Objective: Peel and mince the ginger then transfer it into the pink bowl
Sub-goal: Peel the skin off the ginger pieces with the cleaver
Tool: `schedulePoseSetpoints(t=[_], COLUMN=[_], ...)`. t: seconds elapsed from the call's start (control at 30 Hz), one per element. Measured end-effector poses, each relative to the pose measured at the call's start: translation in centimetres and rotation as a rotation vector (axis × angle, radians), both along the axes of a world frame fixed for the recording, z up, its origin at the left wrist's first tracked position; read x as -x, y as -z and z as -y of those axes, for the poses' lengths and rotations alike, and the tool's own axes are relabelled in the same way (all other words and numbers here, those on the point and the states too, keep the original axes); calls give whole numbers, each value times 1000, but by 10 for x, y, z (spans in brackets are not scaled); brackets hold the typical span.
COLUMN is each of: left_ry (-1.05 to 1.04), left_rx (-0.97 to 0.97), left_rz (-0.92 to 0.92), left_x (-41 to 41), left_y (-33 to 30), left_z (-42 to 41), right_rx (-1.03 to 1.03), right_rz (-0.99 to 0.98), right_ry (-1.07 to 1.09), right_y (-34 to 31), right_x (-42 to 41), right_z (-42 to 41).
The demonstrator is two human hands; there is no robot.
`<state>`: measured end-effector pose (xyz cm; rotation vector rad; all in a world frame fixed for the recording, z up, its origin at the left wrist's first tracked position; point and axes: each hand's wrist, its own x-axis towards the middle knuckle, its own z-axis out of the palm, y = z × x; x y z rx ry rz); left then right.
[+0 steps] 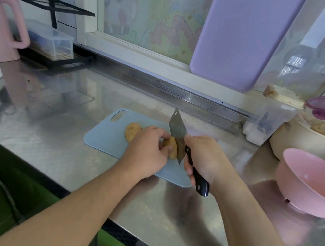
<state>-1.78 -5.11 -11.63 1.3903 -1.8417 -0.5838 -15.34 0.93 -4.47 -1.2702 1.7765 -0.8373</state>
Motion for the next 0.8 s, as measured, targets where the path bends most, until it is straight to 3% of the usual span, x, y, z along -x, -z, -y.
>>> schedulePoseSetpoints(t=[0.3,0.8], left_ry=[2,-2], left_rx=[-44,-28], left_rz=[-41,-25], left_x=[-2,-1], left_y=[2,-1], left_z=[3,1], right_rx=[77,61], right_rz=[79,-7], right_ry=[18,6], right_y=[-9,-9], right_x=[8,-4], right_z=[-8,-11])
